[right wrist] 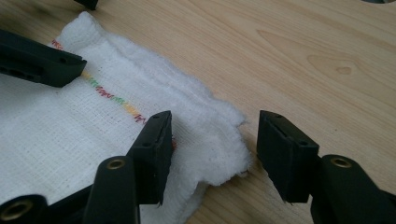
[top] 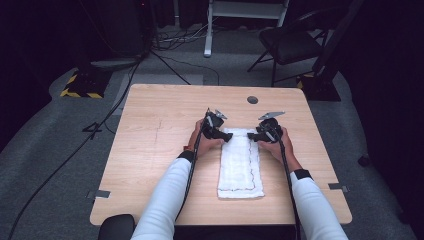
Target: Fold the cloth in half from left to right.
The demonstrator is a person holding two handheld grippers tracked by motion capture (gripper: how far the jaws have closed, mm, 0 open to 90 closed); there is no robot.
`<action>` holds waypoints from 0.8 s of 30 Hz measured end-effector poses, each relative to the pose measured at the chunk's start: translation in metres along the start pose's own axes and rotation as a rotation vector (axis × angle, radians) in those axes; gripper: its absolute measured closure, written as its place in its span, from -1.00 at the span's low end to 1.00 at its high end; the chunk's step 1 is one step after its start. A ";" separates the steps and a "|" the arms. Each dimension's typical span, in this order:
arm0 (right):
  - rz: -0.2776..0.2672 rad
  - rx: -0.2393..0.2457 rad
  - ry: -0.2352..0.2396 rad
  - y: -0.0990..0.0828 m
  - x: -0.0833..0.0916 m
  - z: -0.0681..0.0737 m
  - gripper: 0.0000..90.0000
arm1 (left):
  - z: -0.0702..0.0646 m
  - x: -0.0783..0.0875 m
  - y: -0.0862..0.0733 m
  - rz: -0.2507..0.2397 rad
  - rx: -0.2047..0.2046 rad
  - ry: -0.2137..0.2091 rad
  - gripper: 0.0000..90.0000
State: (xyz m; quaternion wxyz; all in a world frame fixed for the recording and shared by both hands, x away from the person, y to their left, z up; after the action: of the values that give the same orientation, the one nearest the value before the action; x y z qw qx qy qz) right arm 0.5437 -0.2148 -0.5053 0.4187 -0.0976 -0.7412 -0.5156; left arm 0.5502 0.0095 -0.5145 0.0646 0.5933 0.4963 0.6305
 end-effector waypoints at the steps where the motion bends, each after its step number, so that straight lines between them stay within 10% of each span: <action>1: 0.002 -0.006 0.009 0.000 0.000 0.000 0.10 | -0.001 0.001 -0.001 -0.006 -0.017 -0.024 -0.37; 13: 0.019 0.031 0.067 0.004 0.002 0.008 0.78 | 0.000 0.004 0.003 0.022 -0.033 -0.134 0.69; 24: -0.066 0.049 -0.001 0.020 0.003 0.014 0.83 | 0.007 0.013 0.011 -0.022 -0.057 -0.014 0.81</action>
State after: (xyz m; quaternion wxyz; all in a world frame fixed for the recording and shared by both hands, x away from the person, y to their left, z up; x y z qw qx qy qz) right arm 0.5457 -0.1946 -0.4910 0.4035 -0.0628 -0.7566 -0.5107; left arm 0.5575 0.0171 -0.4992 0.0919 0.5900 0.4843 0.6395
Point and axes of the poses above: each handheld gripper's, and its own axes: x roughly backward along the jaws, y roughly out of its top, z roughly to its left, the point moved 2 cm from there along -x, roughly forward along the jaws, and after that the axes turned 11 degrees about -y, right-handed, at the moved point
